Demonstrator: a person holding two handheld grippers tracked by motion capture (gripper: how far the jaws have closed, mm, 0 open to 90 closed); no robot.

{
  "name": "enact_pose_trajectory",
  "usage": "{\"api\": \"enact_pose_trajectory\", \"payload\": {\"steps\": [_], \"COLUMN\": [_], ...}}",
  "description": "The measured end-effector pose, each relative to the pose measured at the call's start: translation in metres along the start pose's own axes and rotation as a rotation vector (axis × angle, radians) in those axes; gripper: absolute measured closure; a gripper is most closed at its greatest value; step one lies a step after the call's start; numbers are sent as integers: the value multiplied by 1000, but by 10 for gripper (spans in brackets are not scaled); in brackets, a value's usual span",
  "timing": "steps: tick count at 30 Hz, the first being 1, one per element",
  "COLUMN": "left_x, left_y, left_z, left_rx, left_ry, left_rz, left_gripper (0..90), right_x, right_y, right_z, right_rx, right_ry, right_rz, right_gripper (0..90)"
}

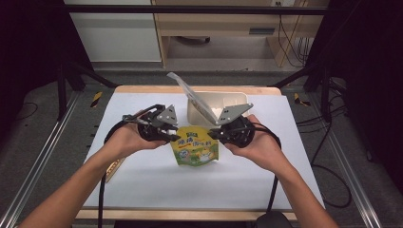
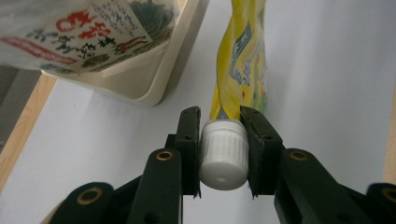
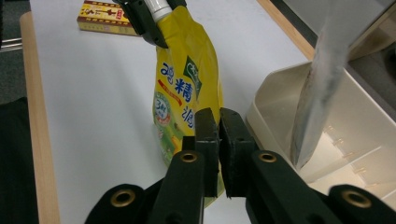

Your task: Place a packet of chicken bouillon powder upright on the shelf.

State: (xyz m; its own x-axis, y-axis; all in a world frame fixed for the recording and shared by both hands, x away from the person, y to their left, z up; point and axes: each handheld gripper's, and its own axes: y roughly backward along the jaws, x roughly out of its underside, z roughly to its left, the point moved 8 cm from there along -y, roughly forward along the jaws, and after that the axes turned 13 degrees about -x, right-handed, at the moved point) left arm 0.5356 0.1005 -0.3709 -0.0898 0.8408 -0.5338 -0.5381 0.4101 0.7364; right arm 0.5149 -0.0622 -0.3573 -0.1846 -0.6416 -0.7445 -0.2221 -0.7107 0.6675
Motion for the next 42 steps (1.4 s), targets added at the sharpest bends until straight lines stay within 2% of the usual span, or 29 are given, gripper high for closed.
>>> {"api": "enact_pose_trajectory", "payload": {"steps": [5,14,21,25,30,33,37,39,40,42], "left_x": [-3,-5,-5,-5,-5,-5,-4,-4,-4,-4], "left_y": [1,2,3,4,4,5,5,5,5,6], "left_z": [-4,-9,-11,-12,-13,-14,-14,-13,-12,-9], "left_rx": [6,12,16,19,19,20,14,2,-9,-35], "left_ry": [-20,-43,-55,-62,-65,-67,-63,-56,-35,-2], "left_rz": [-14,-16,-19,-18,-22,-24,-26,-32,-41,-55], "left_gripper": [697,701,701,700,701,700,696,688,638,429], "right_x": [3,1,-4,-5,-3,-1,0,0,1,2], "right_y": [1,-5,-16,-26,-37,-42,-41,-41,-40,-38], "right_z": [1,-1,-3,-6,-8,-8,-10,-9,-8,-7], "right_rx": [-10,6,-23,-39,-58,-75,-64,-73,-77,-64], "right_ry": [2,53,71,76,80,75,64,52,49,35], "right_rz": [12,58,128,173,226,233,232,227,226,226], "right_gripper": [780,519,442,495,623,713,860,899,900,900]}}
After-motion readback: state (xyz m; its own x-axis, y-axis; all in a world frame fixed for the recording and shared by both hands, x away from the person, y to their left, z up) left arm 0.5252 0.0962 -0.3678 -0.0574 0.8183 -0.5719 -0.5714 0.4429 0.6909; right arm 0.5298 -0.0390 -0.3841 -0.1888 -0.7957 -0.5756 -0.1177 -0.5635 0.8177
